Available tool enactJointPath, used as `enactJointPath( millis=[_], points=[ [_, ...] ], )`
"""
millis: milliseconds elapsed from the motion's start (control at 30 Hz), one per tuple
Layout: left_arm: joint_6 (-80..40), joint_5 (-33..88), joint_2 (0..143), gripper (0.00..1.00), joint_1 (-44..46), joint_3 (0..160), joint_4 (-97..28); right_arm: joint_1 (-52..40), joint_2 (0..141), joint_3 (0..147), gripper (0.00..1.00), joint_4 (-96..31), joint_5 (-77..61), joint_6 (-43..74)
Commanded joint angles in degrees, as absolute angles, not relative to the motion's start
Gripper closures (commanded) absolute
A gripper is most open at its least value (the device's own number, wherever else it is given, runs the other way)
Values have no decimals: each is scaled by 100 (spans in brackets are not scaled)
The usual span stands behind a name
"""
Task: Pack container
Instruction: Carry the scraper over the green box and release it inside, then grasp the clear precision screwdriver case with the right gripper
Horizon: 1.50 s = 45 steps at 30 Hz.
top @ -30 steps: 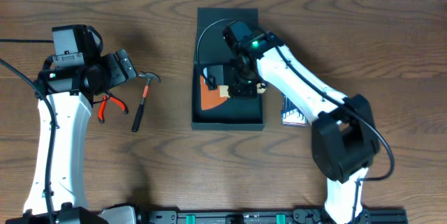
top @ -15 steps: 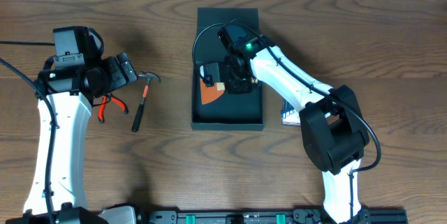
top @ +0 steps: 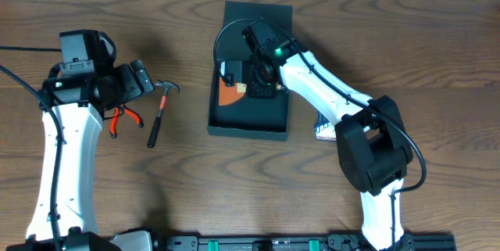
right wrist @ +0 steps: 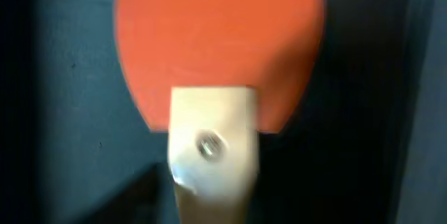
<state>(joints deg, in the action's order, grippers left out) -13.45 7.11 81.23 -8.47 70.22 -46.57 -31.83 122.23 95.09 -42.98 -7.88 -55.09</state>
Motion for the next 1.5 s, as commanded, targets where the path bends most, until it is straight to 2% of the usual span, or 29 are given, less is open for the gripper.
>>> enactJointPath(
  millis=[0,133,267,433,700,900,1167,1467],
  points=[
    [-1288,639,8125,2,-871,7035,-4737,-3153,11911,9671,1,-4329,-672,-4727],
    [-1288,642,8125,2,-871,7035,-4753,-3157,11369,9675,1,-4438,-578,-4298],
    [-1288,639,8125,2,-871,7035,-4753,-3059,10527,9675,1,-4587,-423,-3159],
    [-1288,642,8125,2,-871,7035,-4772,-2408,9747,9675,1,-5166,-84,-2115],
    [-1288,642,8125,2,-871,7035,-4781,-659,9946,9467,1,-6403,-270,722],
    [-1288,642,8125,2,-871,7035,-4775,-504,10042,8580,1,-6442,-329,2412],
    [-1291,642,8125,2,-871,7035,-4777,-1033,10042,7325,1,-5540,-283,2611],
    [-1291,642,8125,2,-871,7035,-4803,-1072,10044,6239,1,-4466,-276,2609]
  ],
)
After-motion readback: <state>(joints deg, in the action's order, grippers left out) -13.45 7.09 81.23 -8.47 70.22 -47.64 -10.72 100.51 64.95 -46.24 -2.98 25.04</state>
